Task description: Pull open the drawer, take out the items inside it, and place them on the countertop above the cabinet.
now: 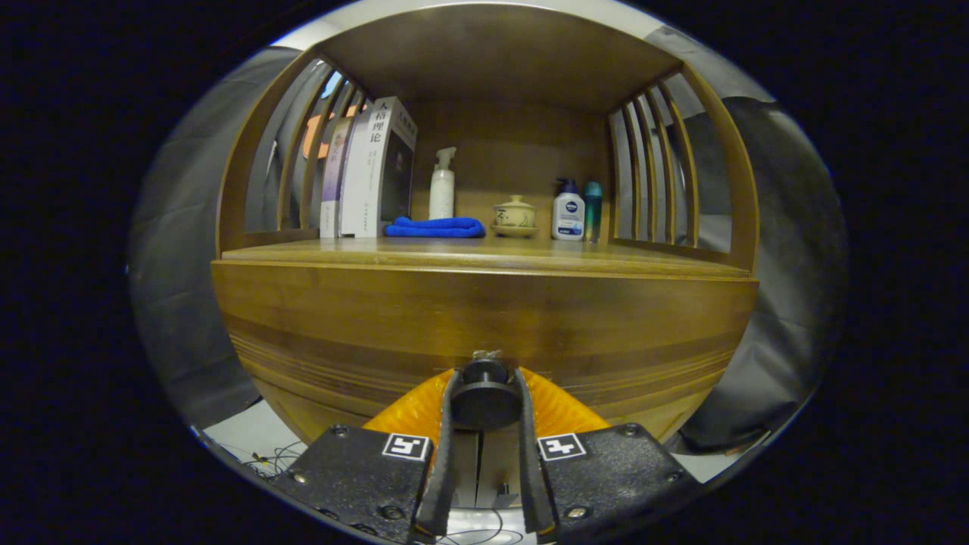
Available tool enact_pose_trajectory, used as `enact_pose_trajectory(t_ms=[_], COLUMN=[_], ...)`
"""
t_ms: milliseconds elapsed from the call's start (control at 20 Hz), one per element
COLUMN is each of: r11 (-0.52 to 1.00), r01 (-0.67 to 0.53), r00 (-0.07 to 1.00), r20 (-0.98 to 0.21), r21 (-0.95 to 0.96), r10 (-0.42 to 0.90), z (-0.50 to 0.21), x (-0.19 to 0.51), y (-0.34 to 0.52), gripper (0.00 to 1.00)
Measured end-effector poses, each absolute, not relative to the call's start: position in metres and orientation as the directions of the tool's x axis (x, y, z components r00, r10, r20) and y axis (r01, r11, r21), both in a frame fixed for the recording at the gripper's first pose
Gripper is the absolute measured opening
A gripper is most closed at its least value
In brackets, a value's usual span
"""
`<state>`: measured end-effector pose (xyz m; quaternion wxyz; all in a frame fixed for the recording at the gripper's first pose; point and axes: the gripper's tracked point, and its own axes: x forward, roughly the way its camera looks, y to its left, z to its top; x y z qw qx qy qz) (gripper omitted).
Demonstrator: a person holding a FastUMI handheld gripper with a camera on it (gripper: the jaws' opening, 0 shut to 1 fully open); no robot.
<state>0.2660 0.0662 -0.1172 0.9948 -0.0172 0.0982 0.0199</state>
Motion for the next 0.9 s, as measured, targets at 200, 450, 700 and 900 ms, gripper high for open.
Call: enact_pose_trajectory(t_ms=[200, 450, 700, 900], r11=[0.999, 0.998, 0.998, 0.998], r01=[-0.041, -0.052, -0.057, -0.067], r00=[0.978, 0.975, 0.975, 0.975], r20=[-0.205, -0.217, -0.216, -0.213], r21=[-0.029, -0.022, -0.018, -0.021], r10=[0.034, 0.046, 0.052, 0.061], z=[-0.117, -0.118, -0.121, -0.122], x=[0.258, 0.234, 0.195, 0.165], y=[0.067, 0.066, 0.065, 0.062], gripper=[0.37, 0.36, 0.37, 0.37])
